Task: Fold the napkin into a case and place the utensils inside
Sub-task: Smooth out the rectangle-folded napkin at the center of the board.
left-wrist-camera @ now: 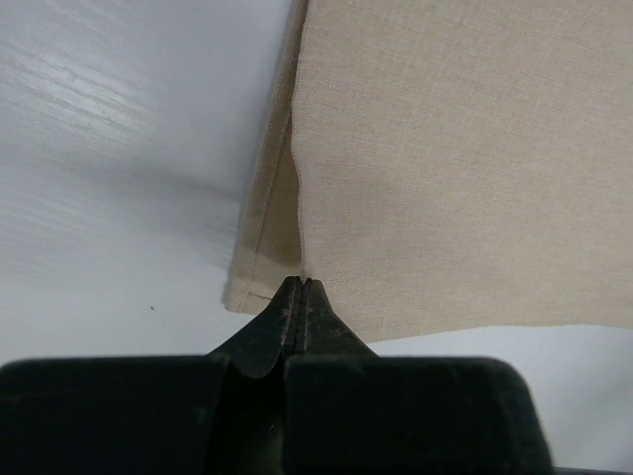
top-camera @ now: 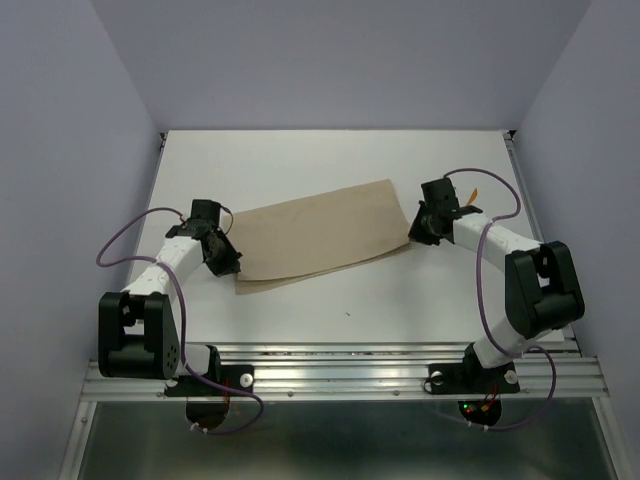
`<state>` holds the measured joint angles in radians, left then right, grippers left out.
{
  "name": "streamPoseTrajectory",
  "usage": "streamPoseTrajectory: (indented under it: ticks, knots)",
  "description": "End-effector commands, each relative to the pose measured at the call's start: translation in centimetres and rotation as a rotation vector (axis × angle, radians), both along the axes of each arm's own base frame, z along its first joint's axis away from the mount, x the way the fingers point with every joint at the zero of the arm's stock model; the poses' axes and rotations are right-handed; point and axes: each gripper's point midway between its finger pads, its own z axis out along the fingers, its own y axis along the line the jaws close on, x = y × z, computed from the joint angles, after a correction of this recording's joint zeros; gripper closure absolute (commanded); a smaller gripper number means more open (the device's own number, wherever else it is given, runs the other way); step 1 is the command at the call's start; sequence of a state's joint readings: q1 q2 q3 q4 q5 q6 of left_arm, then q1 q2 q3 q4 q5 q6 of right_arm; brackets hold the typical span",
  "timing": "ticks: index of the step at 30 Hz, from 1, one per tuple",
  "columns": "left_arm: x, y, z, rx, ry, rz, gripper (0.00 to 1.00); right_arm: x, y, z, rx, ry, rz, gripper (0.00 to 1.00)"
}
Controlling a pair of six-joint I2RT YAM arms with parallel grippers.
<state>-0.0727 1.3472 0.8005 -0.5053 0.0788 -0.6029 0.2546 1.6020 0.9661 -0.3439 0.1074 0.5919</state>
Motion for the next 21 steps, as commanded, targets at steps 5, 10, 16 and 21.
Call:
streamPoseTrajectory:
  ticks: [5,10,16,21]
  knots:
    - [2.5,0.0,4.8,0.008,-0.103,-0.031,1.00,3.9,1.9,5.9,0.070,-0.157,0.050,0.99]
    - [2.4,0.2,5.2,0.005,-0.106,-0.020,1.00,3.5,2.1,5.9,0.082,-0.154,0.065,0.99]
    - [0.9,0.4,2.9,0.006,-0.061,-0.008,1.00,1.6,1.9,2.7,0.058,-0.081,0.070,0.99]
    - [0.0,0.6,0.6,0.007,-0.016,0.010,1.00,0.1,1.5,0.0,0.049,-0.023,0.066,0.99]
